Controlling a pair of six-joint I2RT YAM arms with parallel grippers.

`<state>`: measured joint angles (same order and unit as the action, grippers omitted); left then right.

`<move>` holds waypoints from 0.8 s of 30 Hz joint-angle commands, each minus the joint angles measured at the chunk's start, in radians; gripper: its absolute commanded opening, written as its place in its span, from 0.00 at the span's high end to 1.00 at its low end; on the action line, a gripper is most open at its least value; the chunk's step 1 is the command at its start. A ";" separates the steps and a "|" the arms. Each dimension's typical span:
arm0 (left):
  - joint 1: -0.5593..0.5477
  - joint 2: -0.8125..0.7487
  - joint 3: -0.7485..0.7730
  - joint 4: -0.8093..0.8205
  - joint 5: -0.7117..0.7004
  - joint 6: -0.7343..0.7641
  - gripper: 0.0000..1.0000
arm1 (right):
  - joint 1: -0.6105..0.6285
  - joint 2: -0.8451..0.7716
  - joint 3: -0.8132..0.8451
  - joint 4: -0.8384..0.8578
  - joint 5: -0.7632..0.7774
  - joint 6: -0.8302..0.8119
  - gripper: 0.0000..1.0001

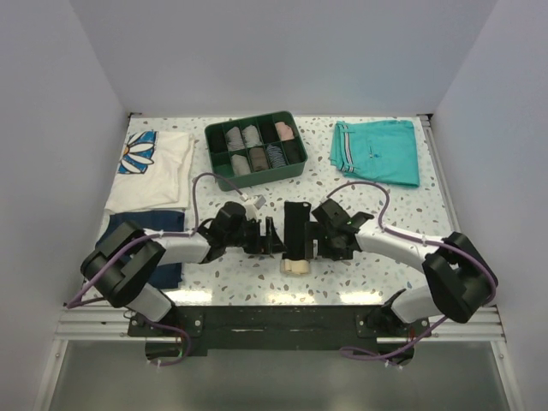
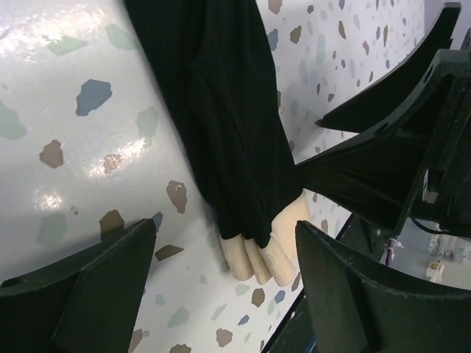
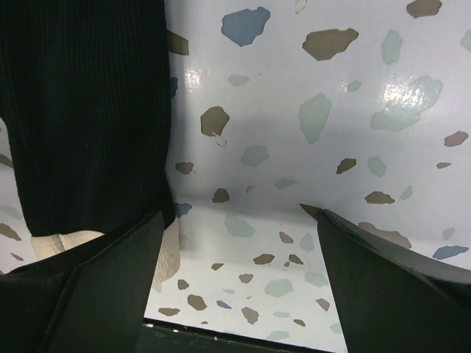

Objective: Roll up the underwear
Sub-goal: Roll the underwear to the center of the board.

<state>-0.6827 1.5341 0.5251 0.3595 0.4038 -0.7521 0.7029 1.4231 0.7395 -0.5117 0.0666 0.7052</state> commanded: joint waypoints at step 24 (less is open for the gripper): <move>-0.049 0.205 -0.057 0.182 0.020 -0.155 0.45 | 0.009 -0.001 -0.042 0.002 0.010 0.005 0.09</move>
<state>-0.7166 1.6951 0.4805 0.6697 0.4686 -0.9257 0.7067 1.3991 0.7174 -0.5003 0.0692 0.7132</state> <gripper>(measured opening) 0.572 0.907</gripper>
